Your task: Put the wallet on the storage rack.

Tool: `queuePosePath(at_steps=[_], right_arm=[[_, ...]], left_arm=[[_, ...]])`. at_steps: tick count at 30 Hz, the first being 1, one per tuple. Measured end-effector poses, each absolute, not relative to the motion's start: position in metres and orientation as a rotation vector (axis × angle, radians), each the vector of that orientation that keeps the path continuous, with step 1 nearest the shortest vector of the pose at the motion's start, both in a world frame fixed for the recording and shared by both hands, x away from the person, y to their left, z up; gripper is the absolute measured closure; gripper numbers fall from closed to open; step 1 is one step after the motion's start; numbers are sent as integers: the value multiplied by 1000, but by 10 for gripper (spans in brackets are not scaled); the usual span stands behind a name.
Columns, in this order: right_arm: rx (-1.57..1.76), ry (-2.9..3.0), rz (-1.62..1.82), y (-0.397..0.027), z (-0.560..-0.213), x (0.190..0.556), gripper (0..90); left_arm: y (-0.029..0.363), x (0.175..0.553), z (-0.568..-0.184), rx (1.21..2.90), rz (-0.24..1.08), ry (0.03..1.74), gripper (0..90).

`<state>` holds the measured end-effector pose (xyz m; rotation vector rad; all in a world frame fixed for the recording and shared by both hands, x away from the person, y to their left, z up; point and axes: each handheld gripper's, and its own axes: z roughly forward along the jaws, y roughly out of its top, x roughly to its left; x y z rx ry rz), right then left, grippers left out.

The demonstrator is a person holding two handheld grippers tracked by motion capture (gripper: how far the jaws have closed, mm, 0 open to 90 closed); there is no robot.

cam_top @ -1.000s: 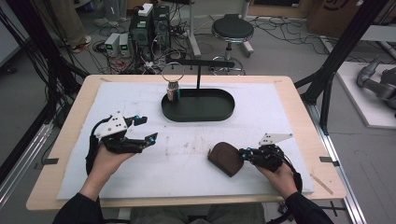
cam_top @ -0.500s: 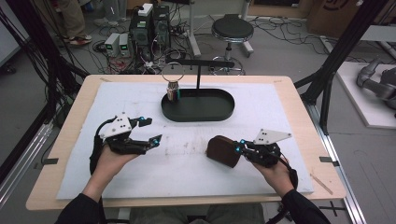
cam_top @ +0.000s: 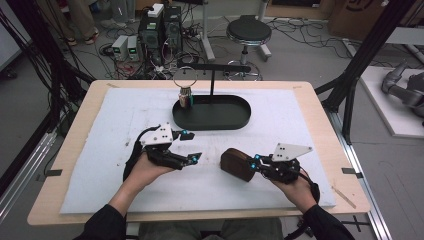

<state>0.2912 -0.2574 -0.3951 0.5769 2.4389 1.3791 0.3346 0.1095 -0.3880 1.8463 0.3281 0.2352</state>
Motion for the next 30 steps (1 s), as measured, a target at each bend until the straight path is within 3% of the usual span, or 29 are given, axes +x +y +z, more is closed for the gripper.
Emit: queuePosePath(at_steps=[8,21,30], right_arm=[[547,2464,1392,-258,-396,290,881],[537,2483,1400,-260,-396,290,874],[533,2492,1410,-260,-397,292,858]], left_arm=[[81,350,-401,1836,147,307,285],[36,376,-425,1897,19,115,349],[32,380,-434,1937,-5,65,490]])
